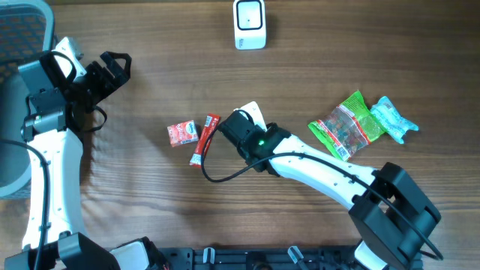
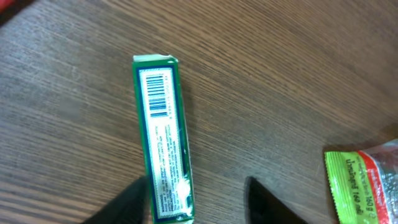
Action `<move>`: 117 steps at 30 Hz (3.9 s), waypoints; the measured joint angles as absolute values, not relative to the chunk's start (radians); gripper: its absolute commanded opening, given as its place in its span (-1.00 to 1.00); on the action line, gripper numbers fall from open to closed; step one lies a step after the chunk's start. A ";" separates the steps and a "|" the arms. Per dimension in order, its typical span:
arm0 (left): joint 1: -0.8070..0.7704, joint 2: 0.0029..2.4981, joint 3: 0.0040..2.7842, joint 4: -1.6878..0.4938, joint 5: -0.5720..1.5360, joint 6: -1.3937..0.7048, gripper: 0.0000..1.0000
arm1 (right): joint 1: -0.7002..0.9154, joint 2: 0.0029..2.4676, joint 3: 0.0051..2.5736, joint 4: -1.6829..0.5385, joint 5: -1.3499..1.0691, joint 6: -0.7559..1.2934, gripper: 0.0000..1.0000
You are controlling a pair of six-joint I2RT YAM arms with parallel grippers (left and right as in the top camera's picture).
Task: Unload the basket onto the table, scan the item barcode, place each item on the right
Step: 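Lift the green box with the right gripper and turn it, then hold the green box at the scanner, then set it down right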
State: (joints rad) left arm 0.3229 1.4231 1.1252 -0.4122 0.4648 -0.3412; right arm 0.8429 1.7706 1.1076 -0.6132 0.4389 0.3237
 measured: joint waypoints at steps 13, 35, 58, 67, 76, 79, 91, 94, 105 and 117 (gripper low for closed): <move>0.323 1.423 1.125 -0.412 0.465 -0.341 1.00 | 0.605 1.770 1.107 -0.591 -0.083 0.147 0.06; 0.323 1.423 1.125 -0.412 0.465 -0.341 1.00 | 0.619 1.779 1.030 -0.514 -0.096 0.147 0.11; 0.323 1.423 1.125 -0.412 0.465 -0.341 1.00 | 0.422 1.782 1.022 -0.443 -0.263 0.074 -0.20; 0.323 1.423 1.125 -0.412 0.465 -0.341 1.00 | 0.370 1.782 1.025 -0.467 -0.232 0.046 0.27; 0.323 1.423 1.125 -0.412 0.465 -0.341 1.00 | 0.500 1.780 1.069 -0.591 -0.159 -0.006 0.34; 0.323 1.423 1.125 -0.412 0.465 -0.341 1.00 | 0.523 1.780 1.069 -0.590 -0.065 -0.006 0.35; 0.323 1.423 1.125 -0.412 0.465 -0.341 1.00 | 0.525 1.769 0.909 -0.325 -0.002 0.063 -0.11; 0.323 1.423 1.125 -0.412 0.465 -0.341 1.00 | 0.525 1.765 0.897 -0.304 0.002 0.064 -0.04; 0.323 1.423 1.125 -0.412 0.465 -0.341 1.00 | 0.526 1.763 0.885 -0.275 0.002 0.094 -0.45; 0.323 1.423 1.125 -0.412 0.465 -0.341 1.00 | 0.523 1.706 1.546 -0.965 -0.193 0.120 -0.56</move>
State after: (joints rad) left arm 0.3229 1.4231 1.1252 -0.4118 0.4652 -0.3412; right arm 0.5228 1.7058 1.5463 -0.9653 -0.1932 0.1200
